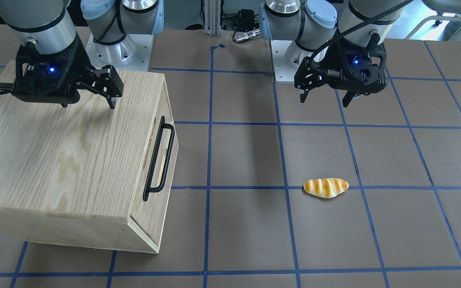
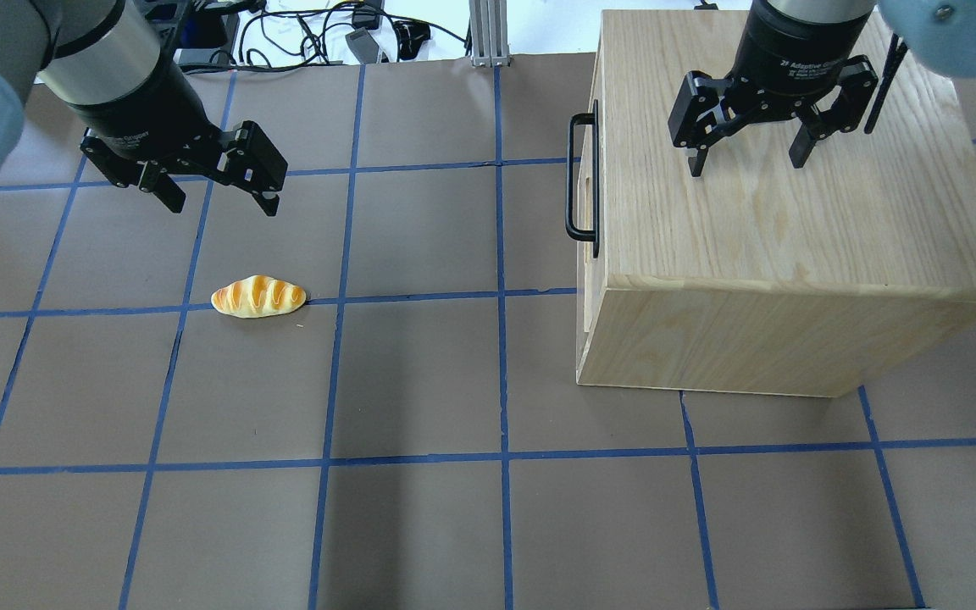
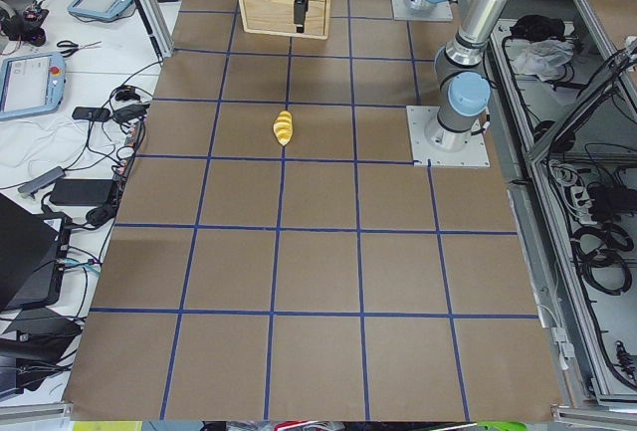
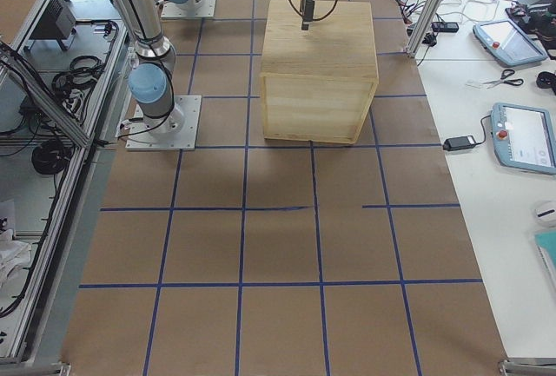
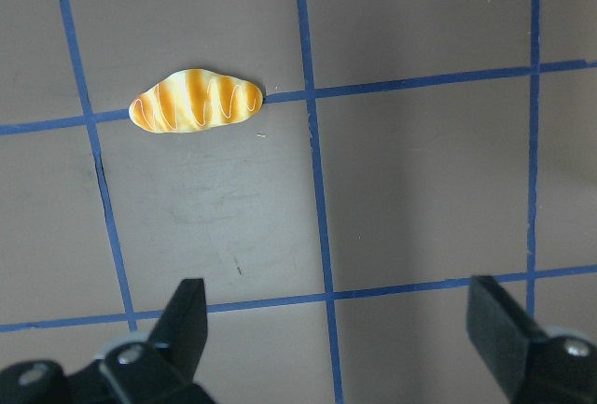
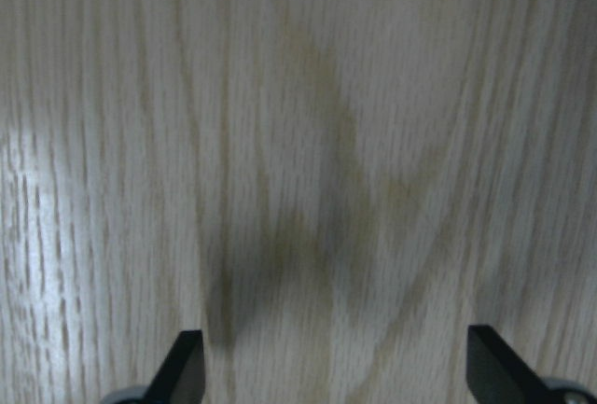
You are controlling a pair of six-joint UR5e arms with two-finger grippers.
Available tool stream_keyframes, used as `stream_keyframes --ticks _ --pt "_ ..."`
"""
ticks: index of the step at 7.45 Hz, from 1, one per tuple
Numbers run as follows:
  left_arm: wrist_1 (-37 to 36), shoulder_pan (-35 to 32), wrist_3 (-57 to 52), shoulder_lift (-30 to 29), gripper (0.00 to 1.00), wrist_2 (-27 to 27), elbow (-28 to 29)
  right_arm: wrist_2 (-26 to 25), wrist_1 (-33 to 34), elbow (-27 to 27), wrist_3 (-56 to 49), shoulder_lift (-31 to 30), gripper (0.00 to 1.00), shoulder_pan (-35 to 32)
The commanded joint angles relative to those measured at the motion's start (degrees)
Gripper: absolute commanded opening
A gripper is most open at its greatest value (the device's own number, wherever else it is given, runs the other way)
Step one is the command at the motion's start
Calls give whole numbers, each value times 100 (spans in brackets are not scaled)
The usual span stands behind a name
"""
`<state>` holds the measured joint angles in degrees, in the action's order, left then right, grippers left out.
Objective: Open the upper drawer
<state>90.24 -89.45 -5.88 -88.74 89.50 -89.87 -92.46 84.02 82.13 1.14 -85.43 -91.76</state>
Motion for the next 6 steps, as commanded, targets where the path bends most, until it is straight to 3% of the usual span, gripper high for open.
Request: stream_keyframes --ticks 1,4,6 --pt "-6 -2 -1 -29 100 -20 -4 0 0 -4 0 0 100 9" --pt "-6 7 -1 -3 100 -20 5 0 0 -4 0 0 100 0" --pt "-32 -37 330 -125 100 -806 5 0 0 5 0 0 100 9"
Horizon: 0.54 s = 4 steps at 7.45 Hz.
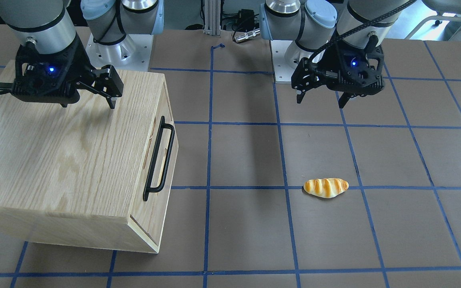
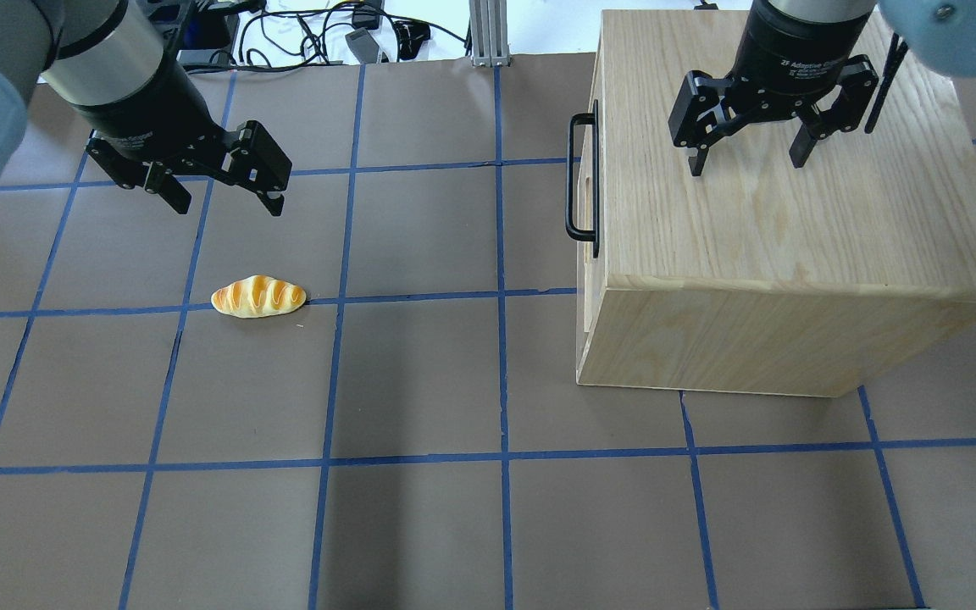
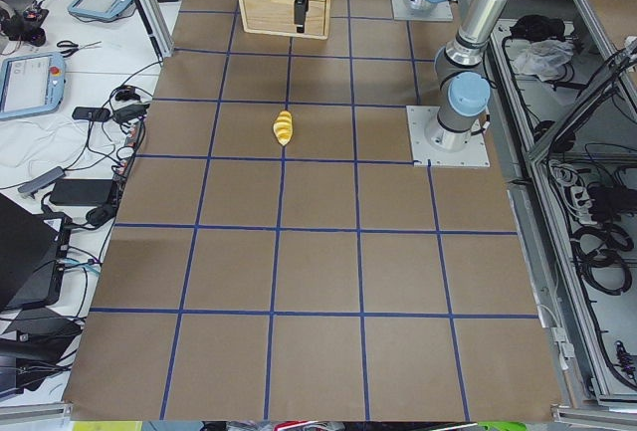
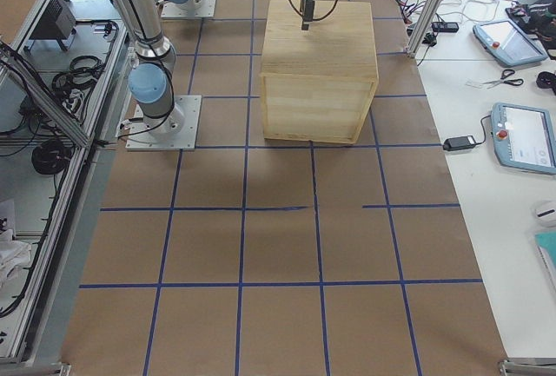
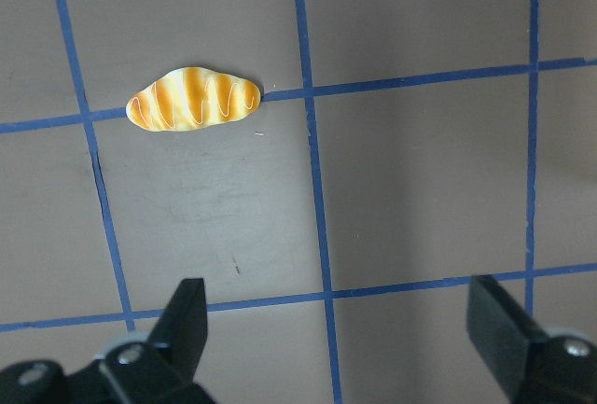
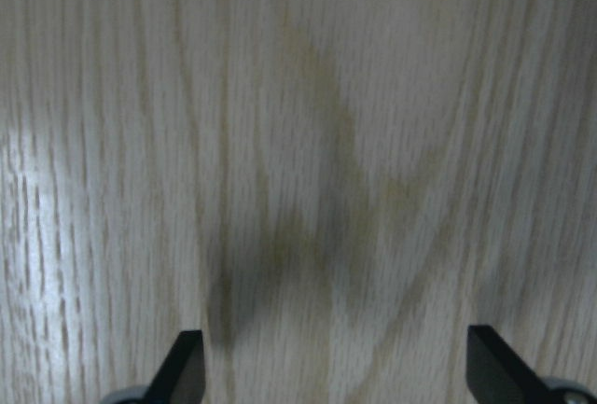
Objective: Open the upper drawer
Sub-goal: 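Move the left gripper toward the black handle of the upper drawer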
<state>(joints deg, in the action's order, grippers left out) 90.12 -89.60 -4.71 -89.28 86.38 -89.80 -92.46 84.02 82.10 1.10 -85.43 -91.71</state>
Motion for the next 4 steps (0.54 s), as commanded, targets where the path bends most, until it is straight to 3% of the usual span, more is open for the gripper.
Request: stream_keyframes --ticks 1,2,3,4 --pt "-47 -23 538 -141 100 -804 6 0 0 -1 4 0 100 -4" --pt "-230 -57 803 -238 100 -1103 -2 0 0 -1 4 0 100 -5" --pt "-379 -179 1205 -352 100 -1793 -3 0 0 -1 4 0 100 -5" --pt "-990 -276 1827 -605 100 -2461 -20 0 0 7 4 0 100 -5"
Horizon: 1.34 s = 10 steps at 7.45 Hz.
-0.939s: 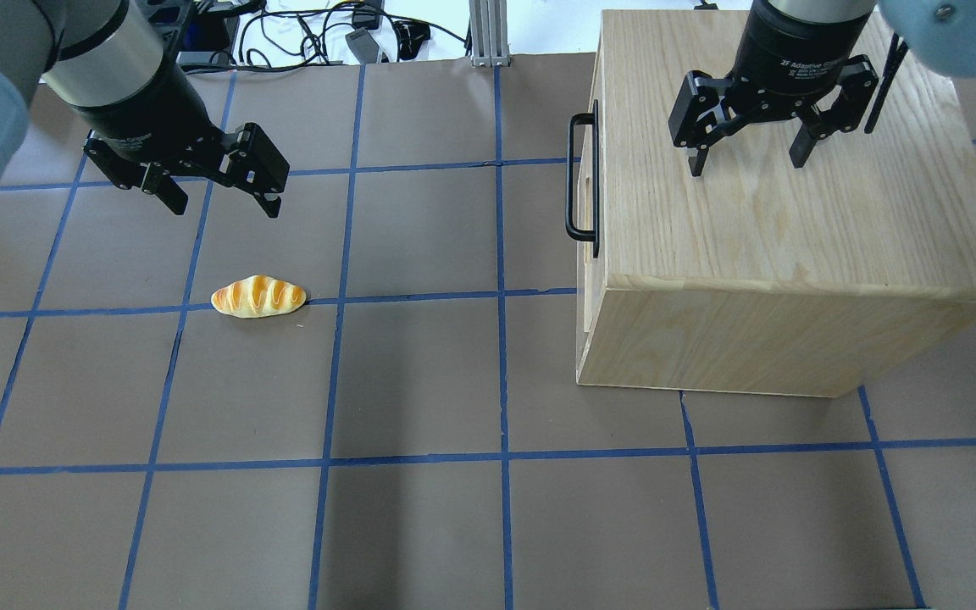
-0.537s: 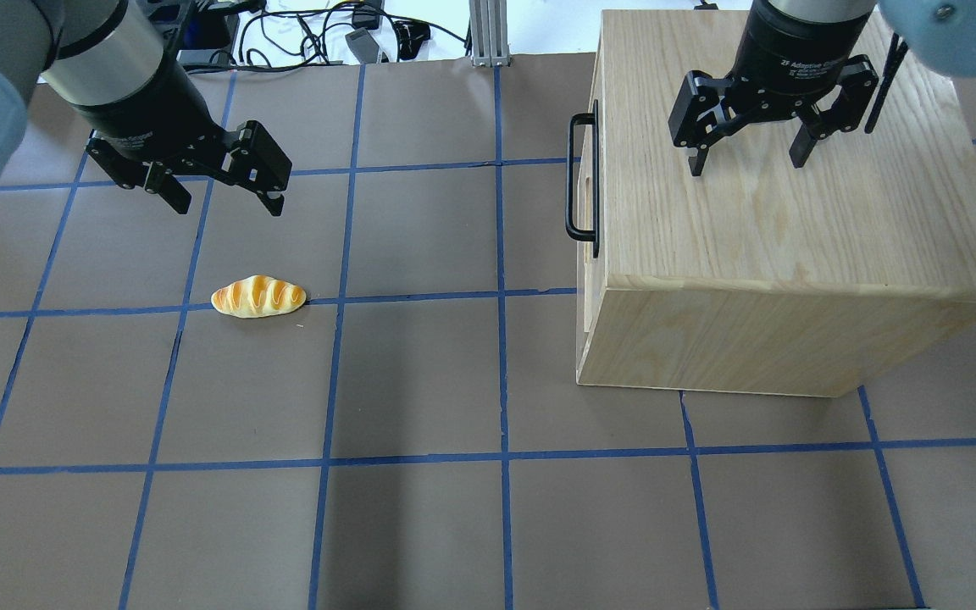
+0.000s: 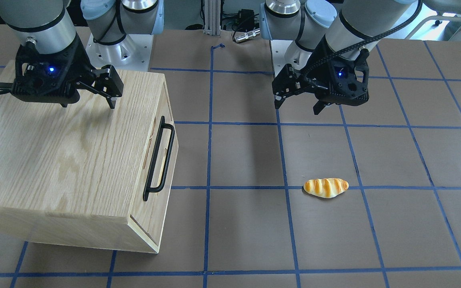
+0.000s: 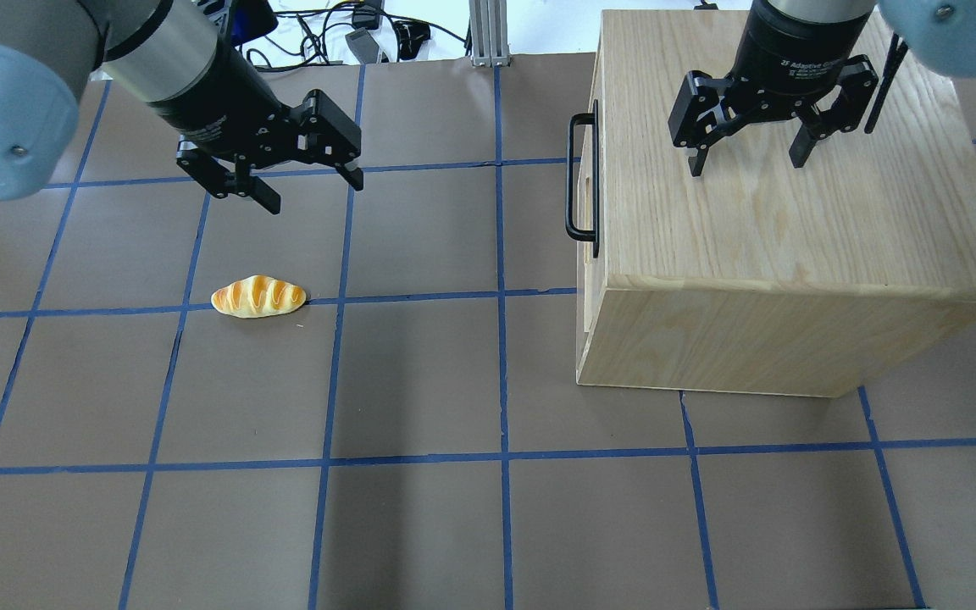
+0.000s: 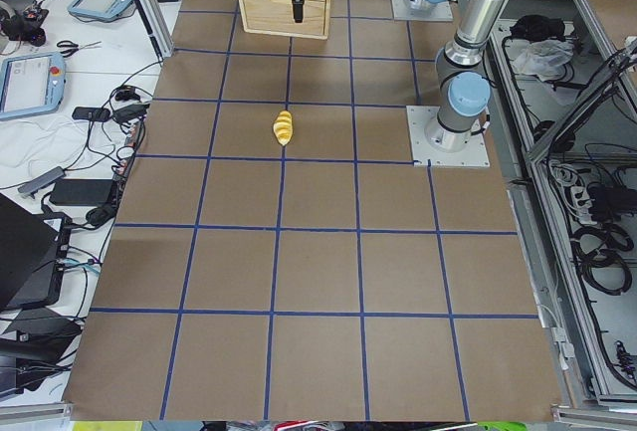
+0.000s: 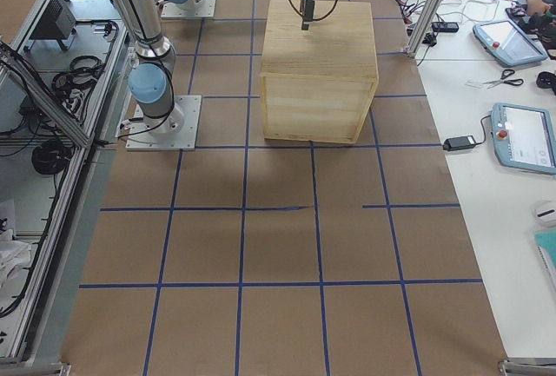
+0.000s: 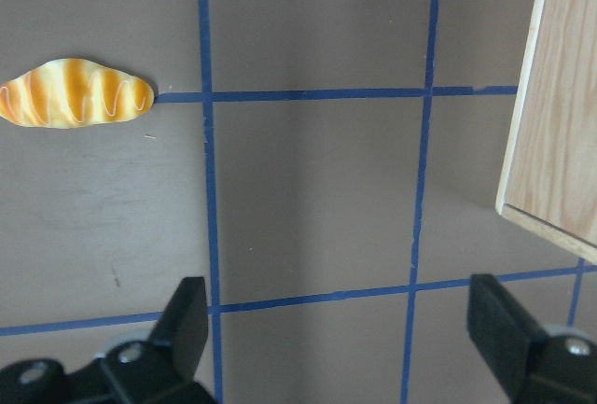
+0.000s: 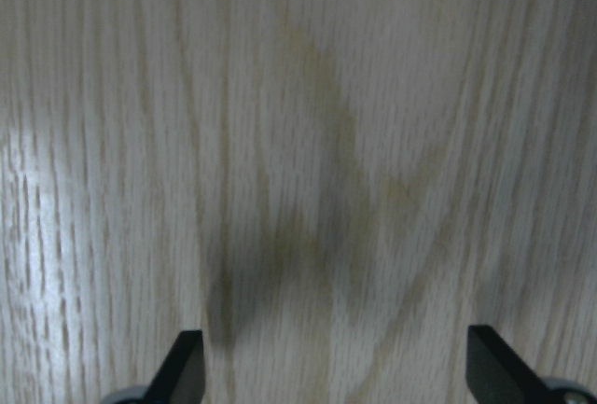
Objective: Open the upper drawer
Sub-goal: 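Move the left gripper toward the black handle of the upper drawer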
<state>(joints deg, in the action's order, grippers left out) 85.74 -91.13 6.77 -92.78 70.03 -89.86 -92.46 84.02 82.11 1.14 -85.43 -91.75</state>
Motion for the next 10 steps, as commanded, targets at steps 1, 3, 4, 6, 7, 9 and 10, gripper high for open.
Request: stream_keyframes --ticks 1,3,4,6,7,9,10 --pt "-1150 -385 1233 -502 100 -1277 -23 0 0 -2 0 0 100 8" --pt "-1986 -782 1588 -1020 98 -1281 -23 0 0 -2 -9 0 100 8" --pt "-2426 -1027 1878 -1223 99 -1246 -14 0 0 6 -9 0 100 0" --pt "-2694 -1326 1916 -1479 100 -1044 3 0 0 -2 0 0 100 0" --pt "-2703 -1398 1933 -1558 100 -992 12 0 0 -2 0 0 100 8" --pt "-2817 -1460 1916 -1629 100 -991 12 0 0 -2 0 0 100 -1" --pt "-2826 -1469 1907 -1646 100 -991 12 0 0 -2 0 0 100 8"
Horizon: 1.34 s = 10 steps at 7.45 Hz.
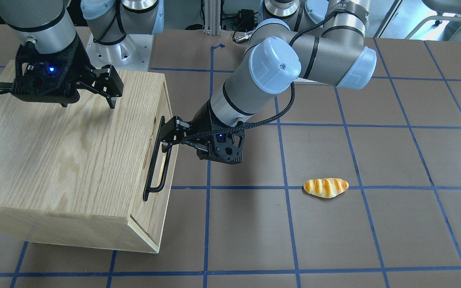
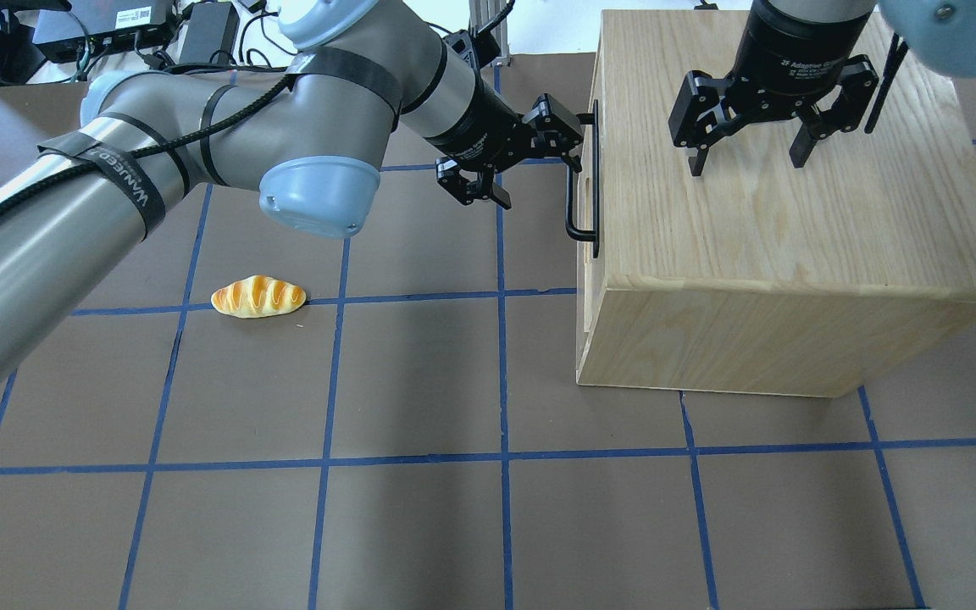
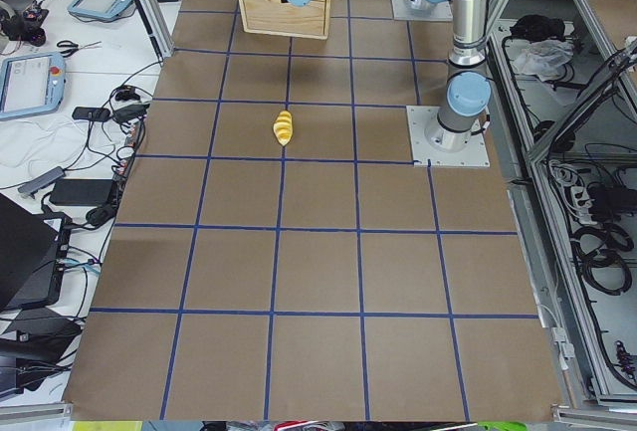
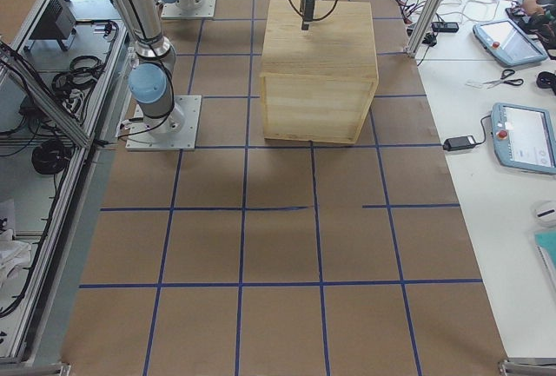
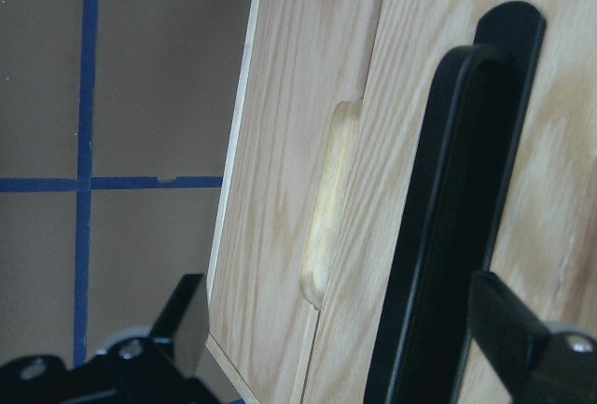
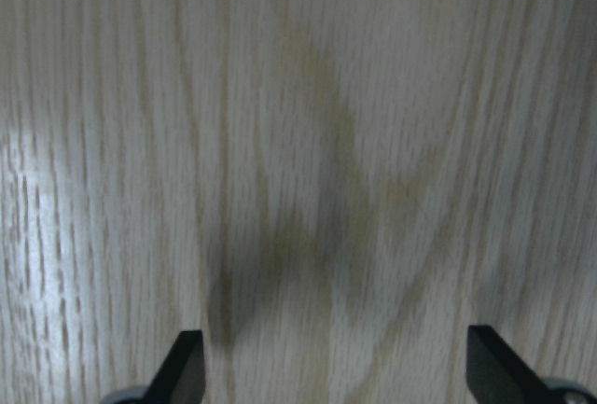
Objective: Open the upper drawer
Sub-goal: 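Move the left gripper toward the black handle of the upper drawer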
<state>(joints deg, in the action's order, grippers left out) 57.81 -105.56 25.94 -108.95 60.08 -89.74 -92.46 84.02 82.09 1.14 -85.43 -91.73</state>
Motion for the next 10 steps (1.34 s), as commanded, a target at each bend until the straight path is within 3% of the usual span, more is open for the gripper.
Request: stream_keyframes --ticks 1,9,10 --pt "-33 -26 -36 -12 100 -5 1 0 0 8 -8 0 100 -3" --pt "-60 -96 -71 -126 100 39 -26 0 0 0 0 0 100 6" --pt "-68 -148 -62 -161 100 257 -17 0 0 0 0 0 100 -3"
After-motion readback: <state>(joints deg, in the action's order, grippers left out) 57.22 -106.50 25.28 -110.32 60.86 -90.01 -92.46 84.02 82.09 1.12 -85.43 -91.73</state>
